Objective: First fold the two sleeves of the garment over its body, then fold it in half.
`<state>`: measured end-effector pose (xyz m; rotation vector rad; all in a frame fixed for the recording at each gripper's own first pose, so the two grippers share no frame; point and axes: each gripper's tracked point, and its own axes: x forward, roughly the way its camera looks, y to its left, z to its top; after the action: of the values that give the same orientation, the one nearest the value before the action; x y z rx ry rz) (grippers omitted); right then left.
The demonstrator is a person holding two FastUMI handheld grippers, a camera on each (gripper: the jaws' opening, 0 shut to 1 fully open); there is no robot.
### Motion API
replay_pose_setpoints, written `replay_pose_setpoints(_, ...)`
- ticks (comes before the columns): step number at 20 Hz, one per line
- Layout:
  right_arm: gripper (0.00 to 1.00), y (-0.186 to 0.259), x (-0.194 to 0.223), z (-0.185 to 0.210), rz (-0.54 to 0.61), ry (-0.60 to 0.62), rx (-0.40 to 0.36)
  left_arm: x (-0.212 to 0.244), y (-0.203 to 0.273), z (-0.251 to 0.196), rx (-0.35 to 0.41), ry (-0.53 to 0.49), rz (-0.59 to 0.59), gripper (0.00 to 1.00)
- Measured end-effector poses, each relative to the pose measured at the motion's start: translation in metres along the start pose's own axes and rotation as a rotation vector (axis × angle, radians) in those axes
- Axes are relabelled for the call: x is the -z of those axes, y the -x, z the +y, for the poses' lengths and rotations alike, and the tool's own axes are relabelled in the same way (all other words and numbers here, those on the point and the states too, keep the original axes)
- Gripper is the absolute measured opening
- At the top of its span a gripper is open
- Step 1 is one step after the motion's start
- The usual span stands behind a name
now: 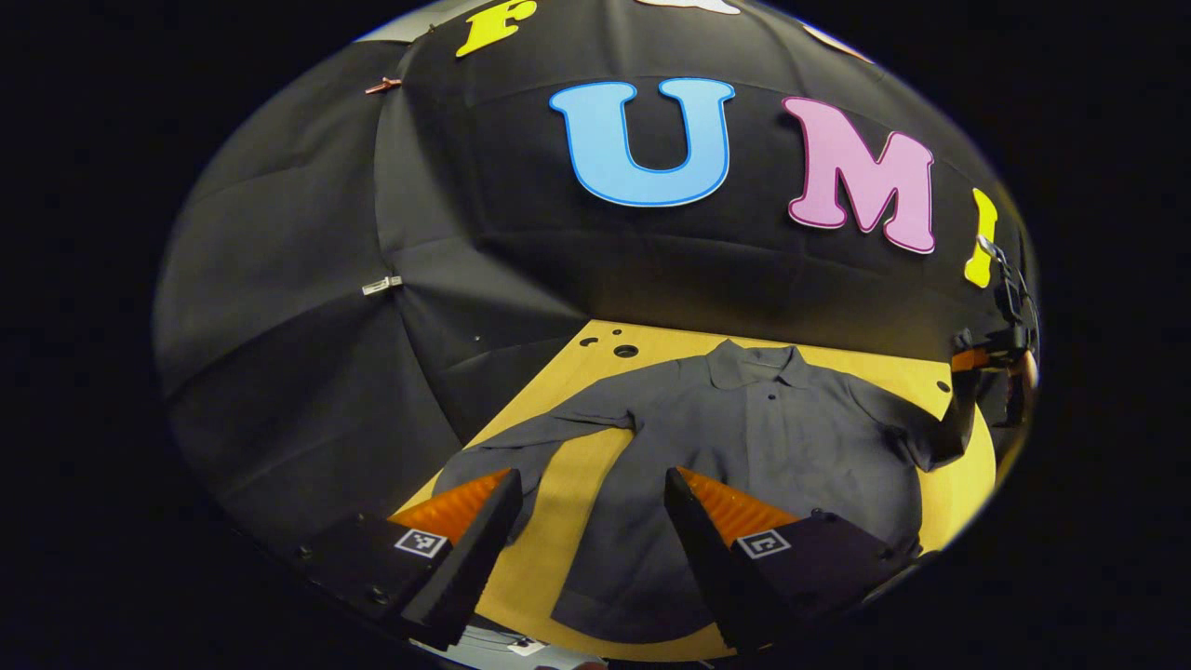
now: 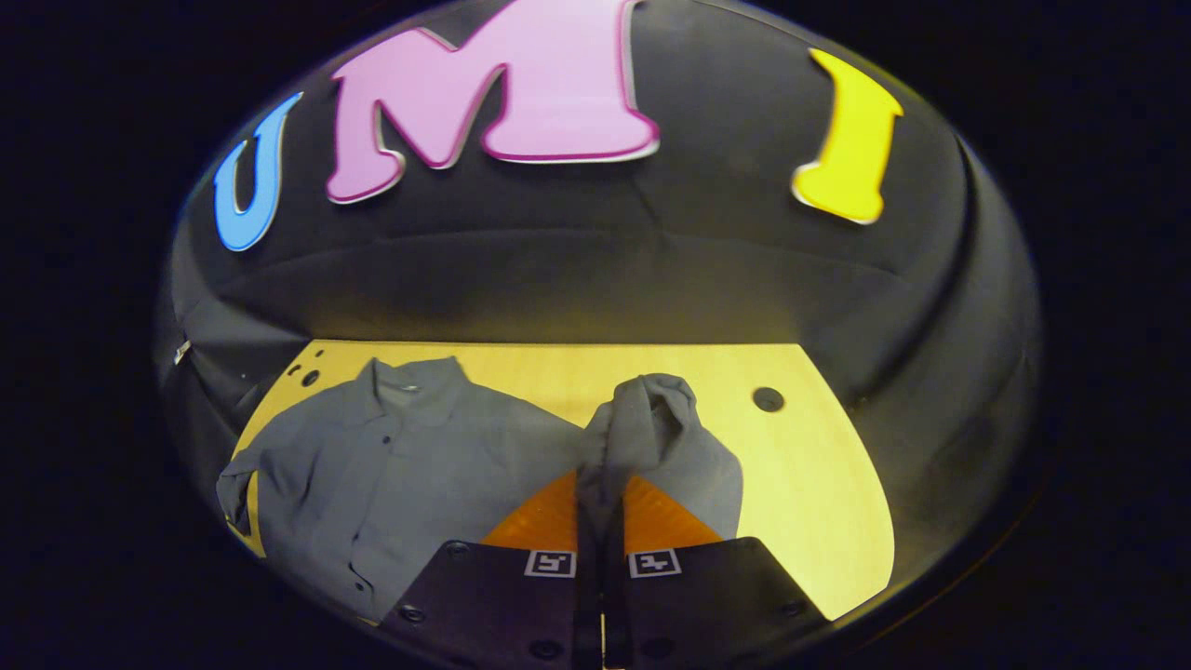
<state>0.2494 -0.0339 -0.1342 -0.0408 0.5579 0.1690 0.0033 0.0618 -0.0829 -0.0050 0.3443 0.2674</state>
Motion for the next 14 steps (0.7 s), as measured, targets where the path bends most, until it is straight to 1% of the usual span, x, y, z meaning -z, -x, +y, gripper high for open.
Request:
replay_pose_setpoints(4, 0.06, -0.015, -0.003, 0.072, 0.003, 0.035, -0.089, 0.002, 0.005, 0.009, -0.009, -0.004, -0.001, 0.97)
replay_pose_setpoints(9, 0.06, -0.031, -0.002, 0.160, 0.016, 0.068, -0.203, 0.008, 0.014, 0.020, -0.021, 0.039, 0.008, 0.97)
replay_pose_setpoints(12, 0.06, -0.037, -0.005, 0.213, 0.013, 0.092, -0.270, 0.012, 0.018, 0.030, -0.047, 0.062, 0.017, 0.97)
replay_pose_setpoints(13, 0.06, -0.038, -0.005, 0.229, 0.014, 0.111, -0.288, 0.013, 0.017, 0.034, -0.057, 0.070, 0.015, 0.94)
replay_pose_setpoints(14, 0.06, -0.041, -0.001, 0.247, 0.017, 0.133, -0.306, 0.013, 0.017, 0.039, -0.070, 0.077, 0.013, 0.94)
